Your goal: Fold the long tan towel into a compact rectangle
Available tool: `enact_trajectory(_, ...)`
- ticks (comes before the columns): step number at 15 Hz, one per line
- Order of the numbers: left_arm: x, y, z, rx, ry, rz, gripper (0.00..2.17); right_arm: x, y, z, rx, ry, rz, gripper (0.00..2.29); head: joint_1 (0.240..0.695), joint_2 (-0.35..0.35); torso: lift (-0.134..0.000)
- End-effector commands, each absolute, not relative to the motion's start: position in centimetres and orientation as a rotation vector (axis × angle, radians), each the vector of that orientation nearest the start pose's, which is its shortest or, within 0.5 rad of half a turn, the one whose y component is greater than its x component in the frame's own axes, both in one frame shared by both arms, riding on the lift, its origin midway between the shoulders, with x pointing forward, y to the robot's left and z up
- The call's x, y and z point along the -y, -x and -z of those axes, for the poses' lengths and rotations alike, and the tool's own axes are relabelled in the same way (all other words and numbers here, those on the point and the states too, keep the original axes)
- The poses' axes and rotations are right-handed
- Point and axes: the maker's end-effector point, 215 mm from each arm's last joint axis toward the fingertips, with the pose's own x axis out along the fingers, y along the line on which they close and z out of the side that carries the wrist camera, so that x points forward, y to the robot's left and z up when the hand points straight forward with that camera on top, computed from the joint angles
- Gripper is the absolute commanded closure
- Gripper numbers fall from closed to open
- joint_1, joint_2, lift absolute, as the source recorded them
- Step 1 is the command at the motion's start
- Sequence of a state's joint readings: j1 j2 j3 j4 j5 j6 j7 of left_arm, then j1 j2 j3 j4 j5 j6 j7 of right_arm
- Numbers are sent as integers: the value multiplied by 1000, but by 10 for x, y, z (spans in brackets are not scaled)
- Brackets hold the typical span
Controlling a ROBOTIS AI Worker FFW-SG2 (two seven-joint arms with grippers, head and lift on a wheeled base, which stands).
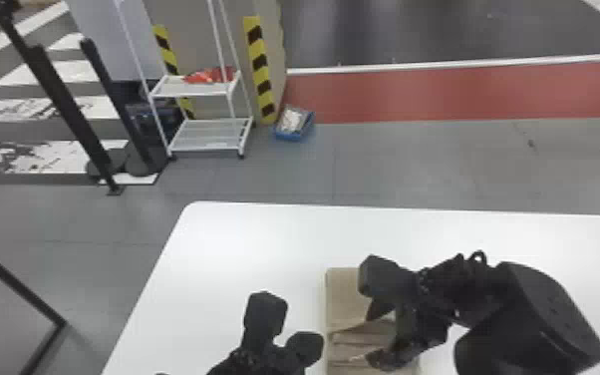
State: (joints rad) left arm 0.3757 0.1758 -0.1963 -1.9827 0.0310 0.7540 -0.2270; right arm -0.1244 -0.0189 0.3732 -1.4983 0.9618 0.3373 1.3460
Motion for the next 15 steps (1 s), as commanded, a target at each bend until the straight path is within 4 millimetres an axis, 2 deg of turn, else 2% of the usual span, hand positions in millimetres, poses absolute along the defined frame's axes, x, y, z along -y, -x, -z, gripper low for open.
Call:
enact_trajectory(1, -124, -377, 536, -754, -62, 433, 1868, 19, -421, 528, -789, 890, -1328, 475, 695, 158, 0)
enact_trajectory(3, -123, -377, 535, -753, -60, 434, 1868, 27, -432, 531, -794, 918, -1289, 529, 695, 151, 0)
enact_trajectory(6, -123, -377, 534, -752, -61, 439, 1868, 33, -438, 544, -804, 967, -1250, 532, 695, 132, 0)
enact_trajectory(11, -122, -377, 529, -744, -61, 443, 1868, 29, -438, 546, -802, 963, -1246, 606, 695, 126, 0)
enact_trajectory(15, -116, -370, 508, -725, -56, 466, 1868, 35, -445, 541, -804, 949, -1214, 1214, 695, 123, 0)
